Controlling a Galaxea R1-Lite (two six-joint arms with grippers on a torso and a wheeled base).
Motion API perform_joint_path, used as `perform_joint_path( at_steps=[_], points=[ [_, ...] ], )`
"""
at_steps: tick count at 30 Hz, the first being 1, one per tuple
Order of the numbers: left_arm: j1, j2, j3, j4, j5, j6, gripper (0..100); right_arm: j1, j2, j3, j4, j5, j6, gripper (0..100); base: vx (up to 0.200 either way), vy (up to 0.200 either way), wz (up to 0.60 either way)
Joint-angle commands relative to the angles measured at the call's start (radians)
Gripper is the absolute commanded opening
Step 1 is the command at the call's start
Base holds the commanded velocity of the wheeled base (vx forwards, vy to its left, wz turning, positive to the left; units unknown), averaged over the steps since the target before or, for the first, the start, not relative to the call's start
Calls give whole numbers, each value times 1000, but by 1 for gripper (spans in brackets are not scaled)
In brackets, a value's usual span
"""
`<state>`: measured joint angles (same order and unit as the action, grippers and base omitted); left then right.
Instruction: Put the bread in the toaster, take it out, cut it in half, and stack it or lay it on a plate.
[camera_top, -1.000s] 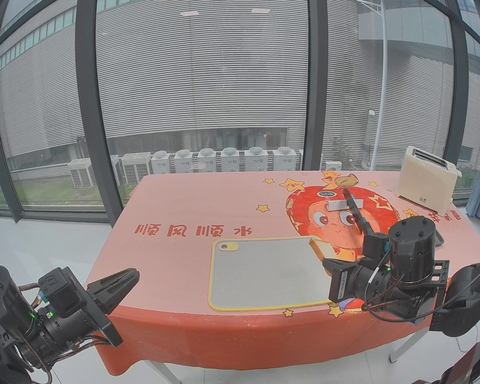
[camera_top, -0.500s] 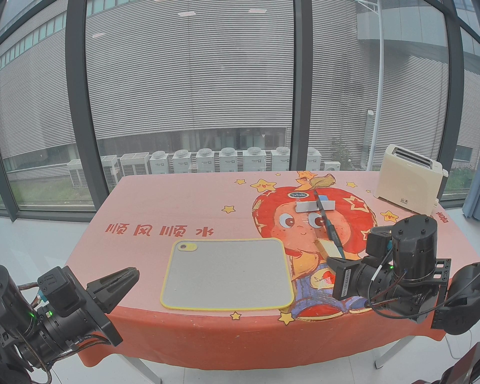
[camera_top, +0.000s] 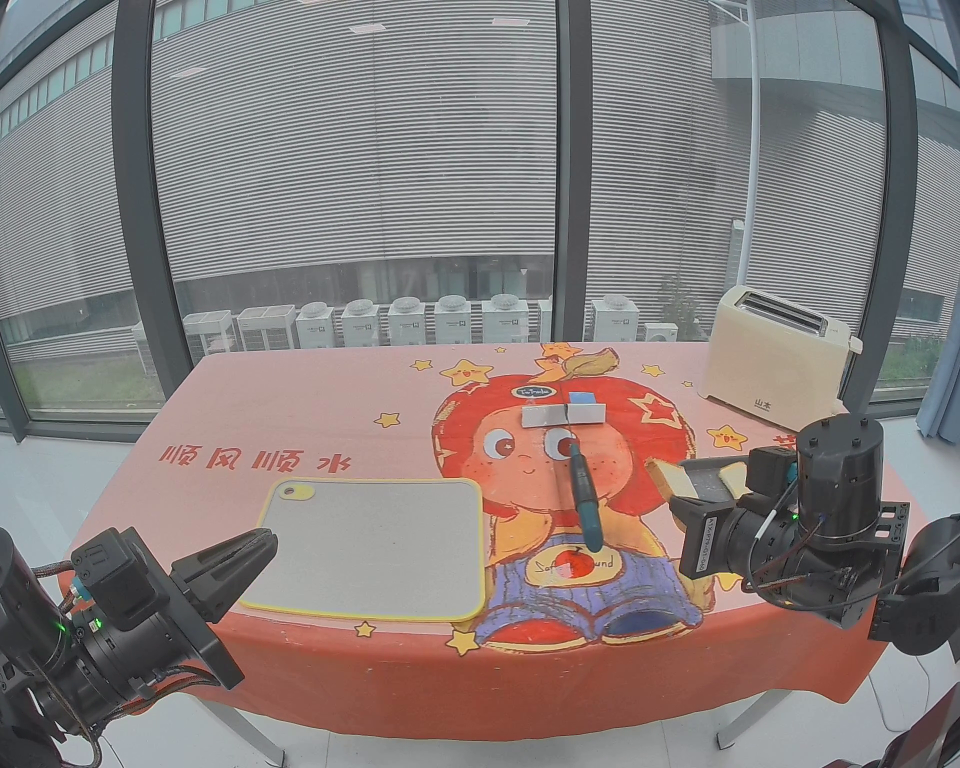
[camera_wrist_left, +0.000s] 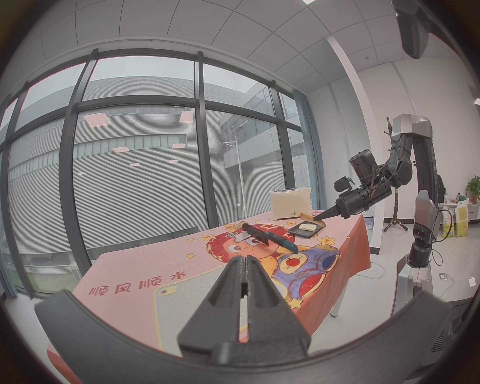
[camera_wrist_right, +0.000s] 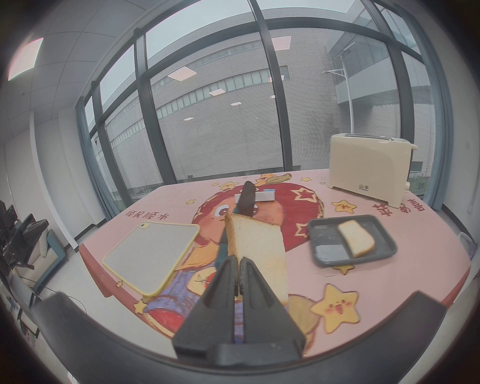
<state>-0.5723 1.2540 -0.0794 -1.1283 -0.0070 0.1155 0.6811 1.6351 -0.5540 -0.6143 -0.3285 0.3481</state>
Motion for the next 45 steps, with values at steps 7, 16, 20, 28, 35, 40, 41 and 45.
perform_joint_path(
  at_steps=[7, 16, 20, 28, 35, 40, 41, 45],
  points=[
    [-1, -1, 4, -1, -1, 0, 0, -57, 9, -7, 2, 28, -23, 0, 0, 0, 0],
    [-9, -2, 10, 1, -1, -2, 0, -107, 68, -50, 2, 29, -66, 0, 0, 0, 0],
    [-8, 1, 12, 2, -1, 0, 0, -113, 109, -93, 10, 29, -66, 0, 0, 0, 0],
    [-8, 4, 12, 2, -1, 0, 0, -158, 212, -109, -2, 29, -78, 0, 0, 0, 0],
    [-8, 8, 21, 1, -1, 0, 0, -192, 242, -127, -2, 78, -77, 0, 0, 0, 0],
    [-8, 8, 23, 1, -1, 0, 0, -196, 246, -130, -4, 146, -66, 0, 0, 0, 0],
    [-8, 8, 23, 1, -1, 0, 0, -201, 249, -133, -4, 148, -66, 0, 0, 0, 0],
    [-8, 8, 24, 1, -1, 0, 0, -218, 269, -144, -4, 148, -66, 0, 0, 0, 0]
  ],
)
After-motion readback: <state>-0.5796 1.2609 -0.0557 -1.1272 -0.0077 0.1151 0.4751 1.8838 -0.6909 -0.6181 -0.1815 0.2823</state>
